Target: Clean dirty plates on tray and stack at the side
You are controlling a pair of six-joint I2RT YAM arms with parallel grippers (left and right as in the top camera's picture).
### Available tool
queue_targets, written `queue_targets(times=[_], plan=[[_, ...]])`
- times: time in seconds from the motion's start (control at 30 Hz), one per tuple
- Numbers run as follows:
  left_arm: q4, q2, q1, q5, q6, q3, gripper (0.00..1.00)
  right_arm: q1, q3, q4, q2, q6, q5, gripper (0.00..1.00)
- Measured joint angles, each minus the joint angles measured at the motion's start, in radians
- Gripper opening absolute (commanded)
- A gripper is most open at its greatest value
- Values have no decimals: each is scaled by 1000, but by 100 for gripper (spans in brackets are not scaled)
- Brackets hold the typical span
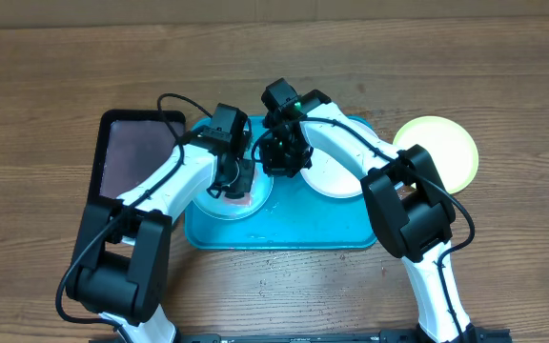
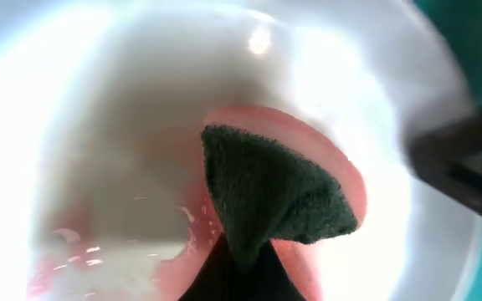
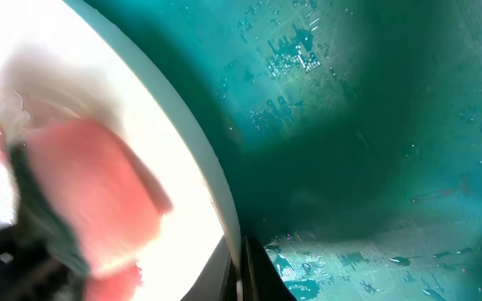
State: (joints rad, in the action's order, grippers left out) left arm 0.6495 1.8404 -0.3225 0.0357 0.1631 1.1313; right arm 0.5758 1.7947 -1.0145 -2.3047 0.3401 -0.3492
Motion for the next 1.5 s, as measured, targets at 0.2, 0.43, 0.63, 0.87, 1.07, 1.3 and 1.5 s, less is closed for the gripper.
queue_targets(times=[0.2,0.43,0.63,0.87,1.07,1.3,1.5], plan=[[8,-27,84,-60,29,2,4,0,0,-1,0,0,-2,4],[9,-144,162,-27,28,20,4,1,-1,6,3,4,-11,30],[10,-239,200,31,26,28,4,3,-2,27,5,-2,-1,9],[66,-248,337,51,9,29,4,2,-4,19,5,-5,7,4],[86,-246,407,51,-95,29,4,1,10,-25,10,-32,56,4],[61,-151,423,50,-156,29,4,6,23,-52,121,-49,308,4],[9,-51,423,38,-185,29,4,37,44,-47,249,-74,599,4]])
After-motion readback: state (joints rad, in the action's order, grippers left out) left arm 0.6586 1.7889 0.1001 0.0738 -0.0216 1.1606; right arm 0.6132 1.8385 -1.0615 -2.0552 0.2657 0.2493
